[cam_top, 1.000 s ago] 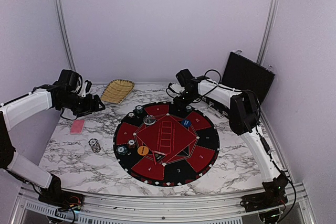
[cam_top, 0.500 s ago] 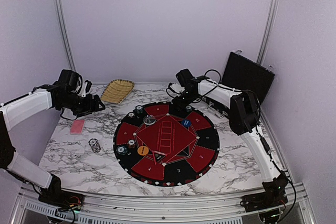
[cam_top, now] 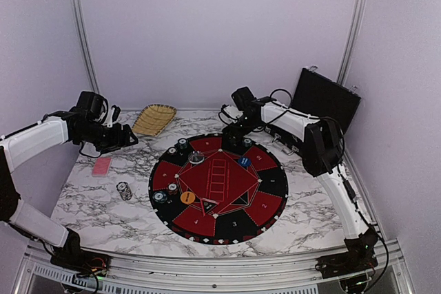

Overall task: Distribute texas hold em gaming equipment
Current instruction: Place the poker chips pile in the small blind area, then pick up the pile of poker chips from the pile of poker chips.

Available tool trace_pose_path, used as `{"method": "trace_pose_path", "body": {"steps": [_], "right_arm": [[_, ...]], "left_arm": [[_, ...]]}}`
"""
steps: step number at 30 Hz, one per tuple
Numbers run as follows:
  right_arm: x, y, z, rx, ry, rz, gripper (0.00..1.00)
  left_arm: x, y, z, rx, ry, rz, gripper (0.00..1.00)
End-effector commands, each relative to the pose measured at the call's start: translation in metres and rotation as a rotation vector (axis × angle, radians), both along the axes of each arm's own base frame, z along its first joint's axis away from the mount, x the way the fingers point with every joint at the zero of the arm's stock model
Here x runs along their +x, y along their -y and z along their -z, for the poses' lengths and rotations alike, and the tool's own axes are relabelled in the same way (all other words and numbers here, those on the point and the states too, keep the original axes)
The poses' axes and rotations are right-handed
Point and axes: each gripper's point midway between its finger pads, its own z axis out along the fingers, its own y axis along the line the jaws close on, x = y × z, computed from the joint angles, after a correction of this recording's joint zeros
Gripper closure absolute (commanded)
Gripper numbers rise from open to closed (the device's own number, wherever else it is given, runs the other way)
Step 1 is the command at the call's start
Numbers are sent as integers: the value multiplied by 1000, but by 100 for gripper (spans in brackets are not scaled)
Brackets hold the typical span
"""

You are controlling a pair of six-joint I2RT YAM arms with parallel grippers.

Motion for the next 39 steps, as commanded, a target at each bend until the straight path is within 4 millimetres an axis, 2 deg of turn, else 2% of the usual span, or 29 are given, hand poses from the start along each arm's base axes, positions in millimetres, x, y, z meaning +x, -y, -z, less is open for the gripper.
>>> {"method": "trace_pose_path", "body": {"steps": [1,5,9,13,16,17,23,27,30,39], "right_arm": [[5,-14,-102,124,163,11,2],[-10,-19,-128,158,191,25,1],[-34,-22,-149,191,204,36,2],[-68,-30,-162,225,208,23,2],[-93,-30,-163,247,201,14,2],[-101,-30,-171,263,210,5,2],[-134,-23,-182,343,199,9,2],[-146,-17,-185,378,199,14,2],[-153,-15,-181,389,182,12,3],[-163,-4,-174,376,177,25,3]], "left_arm": [[2,-1,0,-4,13,2,19],[1,-2,0,7,12,-17,19],[-5,-14,6,70,-11,-82,19],[-25,-25,21,156,-57,-131,19],[-44,-26,30,197,-86,-136,18],[-49,-29,32,220,-88,-150,18],[-78,-26,51,280,-138,-137,15],[-90,-22,63,324,-164,-128,16],[-93,-21,67,352,-175,-124,17],[-101,-15,76,406,-222,-96,22]]}}
